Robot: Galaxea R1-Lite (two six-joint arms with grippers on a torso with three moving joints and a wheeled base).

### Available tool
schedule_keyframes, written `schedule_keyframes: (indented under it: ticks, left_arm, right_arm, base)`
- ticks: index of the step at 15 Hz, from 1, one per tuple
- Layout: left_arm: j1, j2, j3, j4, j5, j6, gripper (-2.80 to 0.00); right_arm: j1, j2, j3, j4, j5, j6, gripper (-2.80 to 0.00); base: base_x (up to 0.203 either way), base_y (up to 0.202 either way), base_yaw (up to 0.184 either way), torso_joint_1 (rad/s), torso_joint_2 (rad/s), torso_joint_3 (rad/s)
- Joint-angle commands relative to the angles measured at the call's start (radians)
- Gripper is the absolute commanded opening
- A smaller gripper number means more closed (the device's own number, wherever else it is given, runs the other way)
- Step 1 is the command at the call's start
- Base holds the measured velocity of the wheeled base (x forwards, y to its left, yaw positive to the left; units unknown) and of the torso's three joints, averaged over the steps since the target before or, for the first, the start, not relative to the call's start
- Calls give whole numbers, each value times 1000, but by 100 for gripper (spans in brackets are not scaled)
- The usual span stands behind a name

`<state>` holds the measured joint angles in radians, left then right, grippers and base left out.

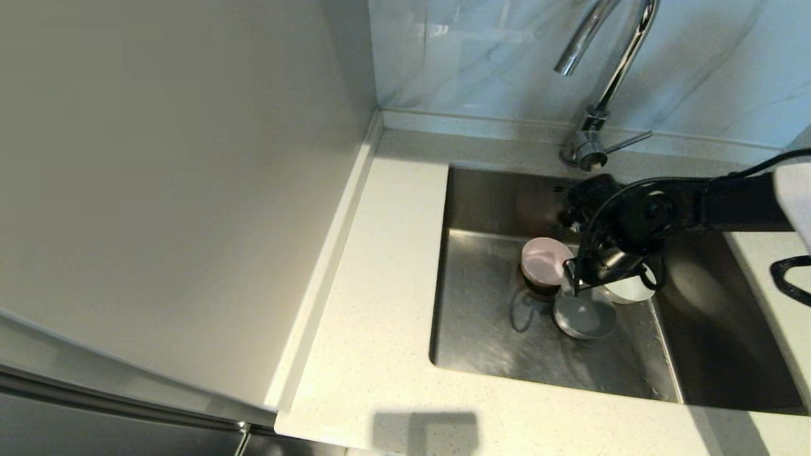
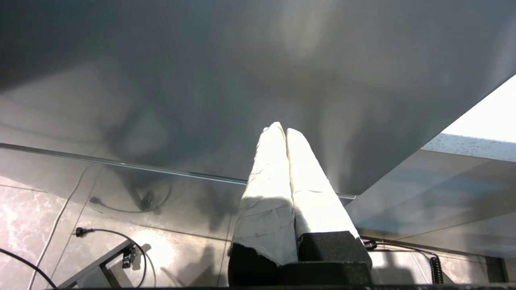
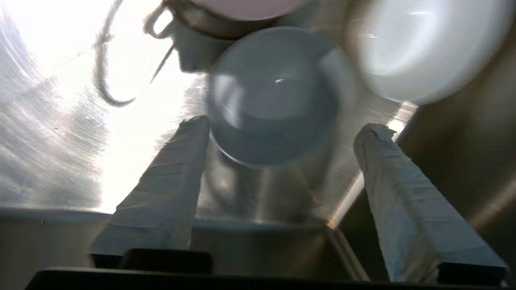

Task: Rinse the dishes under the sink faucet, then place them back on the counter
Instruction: Put a bowl into the sink, then turn on the faucet

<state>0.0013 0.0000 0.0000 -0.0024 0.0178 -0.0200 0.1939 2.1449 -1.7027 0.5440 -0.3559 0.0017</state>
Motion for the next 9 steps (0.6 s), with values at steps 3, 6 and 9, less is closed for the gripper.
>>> schedule_keyframes:
  ticks: [3,6,9]
  left_arm:
    - [0,-3,0,-1,1,0,-280]
    - [0,-3,0,-1,1,-1,-280]
    - [0,-3,0,-1,1,0,-280]
  right_arm:
    - [-45,-309,70,6,-21,6,0]
    - [-115,-401,11,5,-23,-14,0]
    - [-141,-392,-123,-3,-7,-91,0]
  base:
    - [0,0,0,0,0,0]
    - [0,0,0,0,0,0]
    - [0,0,0,0,0,0]
